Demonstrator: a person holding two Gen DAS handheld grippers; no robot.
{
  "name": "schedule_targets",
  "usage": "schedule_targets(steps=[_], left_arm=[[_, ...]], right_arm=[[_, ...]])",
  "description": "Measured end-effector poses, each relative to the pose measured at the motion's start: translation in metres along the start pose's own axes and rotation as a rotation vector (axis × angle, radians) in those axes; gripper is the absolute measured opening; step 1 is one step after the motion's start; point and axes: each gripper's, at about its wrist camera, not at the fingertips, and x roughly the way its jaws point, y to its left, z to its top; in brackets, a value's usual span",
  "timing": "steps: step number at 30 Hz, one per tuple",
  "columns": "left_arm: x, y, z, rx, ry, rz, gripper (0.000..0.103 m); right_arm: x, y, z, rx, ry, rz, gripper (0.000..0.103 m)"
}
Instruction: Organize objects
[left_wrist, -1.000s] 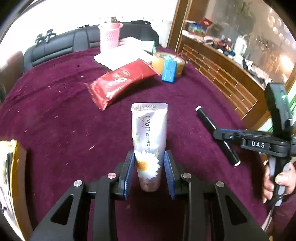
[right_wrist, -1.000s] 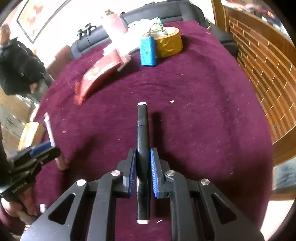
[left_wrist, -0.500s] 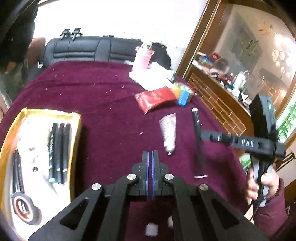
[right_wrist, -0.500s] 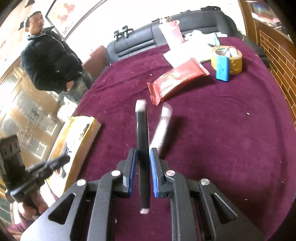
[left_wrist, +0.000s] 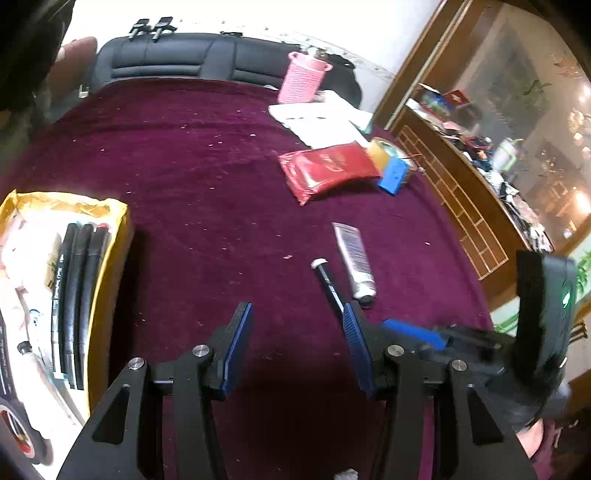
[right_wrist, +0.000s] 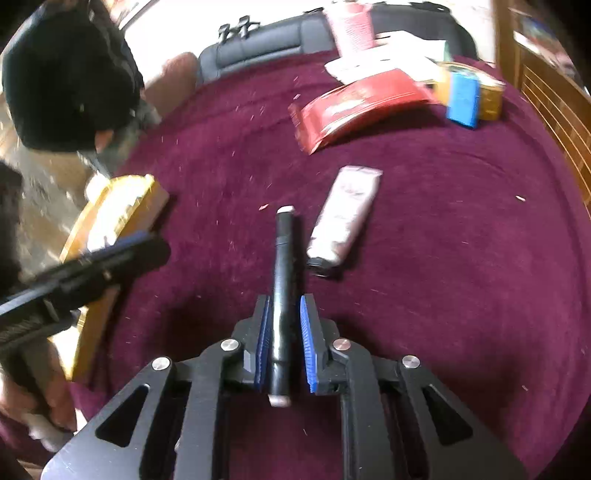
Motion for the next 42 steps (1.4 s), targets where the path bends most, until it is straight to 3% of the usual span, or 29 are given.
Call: schedule_targets(steps=[6, 10, 13, 18, 21, 22, 23, 28, 30, 31, 32, 35, 42], left_arm=[[0.011, 0.003, 0.003, -0.021, 0.016, 0.009, 0.044], [0.022, -0.004, 0.007, -0.010, 0.039, 0.008, 0.044], [0.037, -0.018, 0.010, 0.019, 0.061, 0.016, 0.045], [0.068, -0.042, 0.019, 0.050, 0.089, 0.027, 0.046], [0.091, -0.059, 0.024, 0.094, 0.107, 0.065, 0.048], [0.096, -0.064, 0.026, 0.110, 0.097, 0.078, 0.056], [0.101, -0.070, 0.027, 0.132, 0.089, 0.110, 0.057], [0.128, -0.099, 0.024, 0.285, 0.098, 0.214, 0.060], [0.131, -0.107, 0.020, 0.340, 0.084, 0.207, 0.057], [0.130, -0.107, 0.020, 0.339, 0.079, 0.195, 0.045], [0.128, -0.108, 0.020, 0.348, 0.077, 0.192, 0.026], [0.120, -0.102, 0.021, 0.320, 0.088, 0.155, 0.026], [0.073, -0.084, 0.021, 0.246, 0.014, 0.086, 0.026]], right_arm=[[0.025, 0.020, -0.001, -0.095, -0.022, -0.079, 0.013], [0.008, 0.004, -0.008, -0.041, -0.031, -0.018, 0.012], [-0.017, -0.027, -0.019, 0.058, -0.064, 0.044, 0.012], [-0.054, -0.090, -0.036, 0.220, -0.127, 0.055, 0.013], [-0.058, -0.115, -0.040, 0.296, -0.137, 0.059, 0.013], [-0.059, -0.120, -0.041, 0.310, -0.137, 0.064, 0.013], [-0.059, -0.125, -0.042, 0.324, -0.137, 0.069, 0.013], [-0.055, -0.129, -0.038, 0.339, -0.142, 0.093, 0.013], [-0.054, -0.129, -0.036, 0.344, -0.146, 0.109, 0.013], [-0.055, -0.131, -0.037, 0.346, -0.147, 0.115, 0.013], [-0.055, -0.130, -0.036, 0.346, -0.149, 0.122, 0.013], [-0.056, -0.124, -0.036, 0.340, -0.152, 0.139, 0.013], [-0.063, -0.098, -0.030, 0.312, -0.163, 0.186, 0.013]])
